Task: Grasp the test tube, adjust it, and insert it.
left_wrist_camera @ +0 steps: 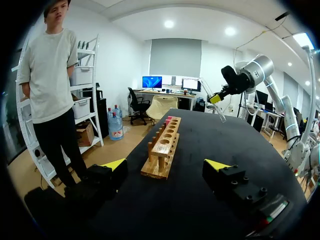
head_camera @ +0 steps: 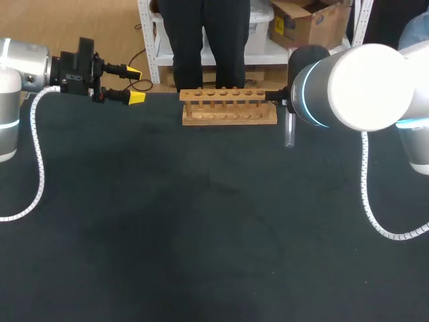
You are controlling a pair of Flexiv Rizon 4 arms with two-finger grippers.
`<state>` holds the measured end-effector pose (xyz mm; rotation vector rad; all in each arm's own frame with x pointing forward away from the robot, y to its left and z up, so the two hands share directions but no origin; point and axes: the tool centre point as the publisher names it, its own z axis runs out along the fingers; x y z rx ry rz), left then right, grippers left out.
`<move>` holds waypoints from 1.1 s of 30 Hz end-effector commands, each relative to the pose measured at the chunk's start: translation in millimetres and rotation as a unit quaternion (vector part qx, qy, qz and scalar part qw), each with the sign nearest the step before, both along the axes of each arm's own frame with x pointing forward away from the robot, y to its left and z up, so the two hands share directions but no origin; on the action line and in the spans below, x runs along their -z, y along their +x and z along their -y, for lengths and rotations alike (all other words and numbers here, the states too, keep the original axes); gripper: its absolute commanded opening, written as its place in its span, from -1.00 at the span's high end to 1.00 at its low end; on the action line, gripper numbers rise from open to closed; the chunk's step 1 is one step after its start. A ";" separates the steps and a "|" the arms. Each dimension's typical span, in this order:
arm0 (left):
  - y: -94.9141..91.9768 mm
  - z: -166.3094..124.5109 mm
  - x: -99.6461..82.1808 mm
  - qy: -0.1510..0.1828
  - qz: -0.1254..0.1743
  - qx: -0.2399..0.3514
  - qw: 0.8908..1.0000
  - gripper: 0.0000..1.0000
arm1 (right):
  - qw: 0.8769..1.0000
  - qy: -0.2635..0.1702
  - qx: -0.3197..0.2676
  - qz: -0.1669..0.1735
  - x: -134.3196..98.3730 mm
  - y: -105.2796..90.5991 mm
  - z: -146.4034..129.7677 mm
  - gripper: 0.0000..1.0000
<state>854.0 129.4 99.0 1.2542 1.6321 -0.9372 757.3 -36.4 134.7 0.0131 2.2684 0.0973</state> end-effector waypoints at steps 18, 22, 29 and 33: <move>-0.3 -0.3 0.3 0.000 0.001 0.000 1.000 -1.00 | 1.000 0.001 0.000 0.004 0.6 -1.6 1.3 1.00; -0.3 -0.3 0.3 0.000 0.001 0.000 1.000 -1.00 | 1.000 0.001 0.000 0.004 0.6 -1.6 1.3 1.00; -0.3 -0.3 0.3 0.000 0.001 0.000 1.000 -1.00 | 0.999 -0.005 0.038 0.032 -10.6 30.9 -29.6 1.00; -0.3 -0.3 0.3 0.000 0.001 0.000 1.000 -1.00 | 0.997 -0.003 0.049 0.058 -16.5 43.6 -41.3 1.00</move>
